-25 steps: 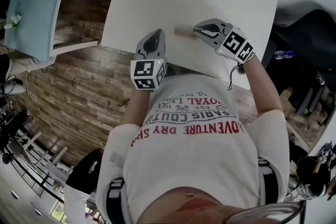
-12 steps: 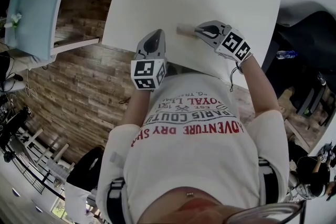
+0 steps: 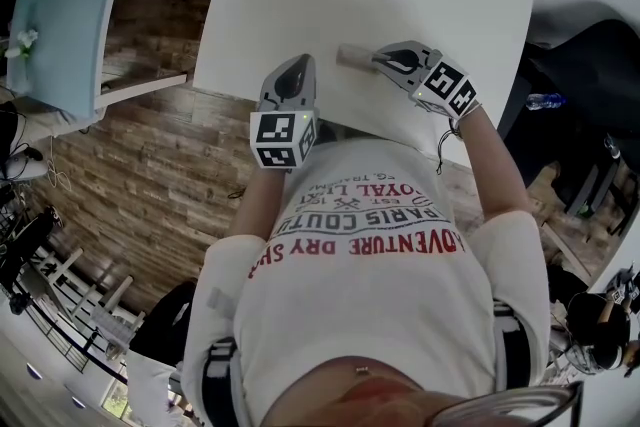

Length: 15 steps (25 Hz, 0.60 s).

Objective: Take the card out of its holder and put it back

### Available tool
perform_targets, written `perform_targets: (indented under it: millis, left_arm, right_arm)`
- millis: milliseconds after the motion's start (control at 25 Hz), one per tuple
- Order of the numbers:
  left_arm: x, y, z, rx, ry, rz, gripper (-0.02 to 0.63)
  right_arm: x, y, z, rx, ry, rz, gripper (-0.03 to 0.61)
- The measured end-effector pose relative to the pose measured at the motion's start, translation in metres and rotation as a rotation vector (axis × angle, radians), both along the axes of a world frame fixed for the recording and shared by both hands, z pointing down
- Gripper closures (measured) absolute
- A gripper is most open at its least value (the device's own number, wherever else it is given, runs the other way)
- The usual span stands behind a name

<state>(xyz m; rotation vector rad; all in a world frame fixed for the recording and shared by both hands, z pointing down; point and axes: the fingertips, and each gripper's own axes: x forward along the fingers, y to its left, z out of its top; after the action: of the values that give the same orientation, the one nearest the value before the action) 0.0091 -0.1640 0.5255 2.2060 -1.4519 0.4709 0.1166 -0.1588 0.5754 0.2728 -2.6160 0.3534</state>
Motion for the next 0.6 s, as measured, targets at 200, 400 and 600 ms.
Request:
perform_targets:
  millis: [200, 400, 600]
  left_arm:
    - [0.001, -0.002, 0.001, -0.007, -0.001, 0.022, 0.589]
    - [-0.002, -0.007, 0.001, -0.004, 0.001, 0.044, 0.589]
    - [0.004, -0.013, -0.007, 0.014, 0.018, 0.093, 0.589]
  right_arm:
    - [-0.001, 0.003, 0.011, -0.015, 0.064, 0.015, 0.538]
    - [0.001, -0.003, 0.009, -0.014, 0.087, 0.094, 0.39]
    - [0.007, -0.011, -0.019, 0.004, 0.021, 0.217, 0.388]
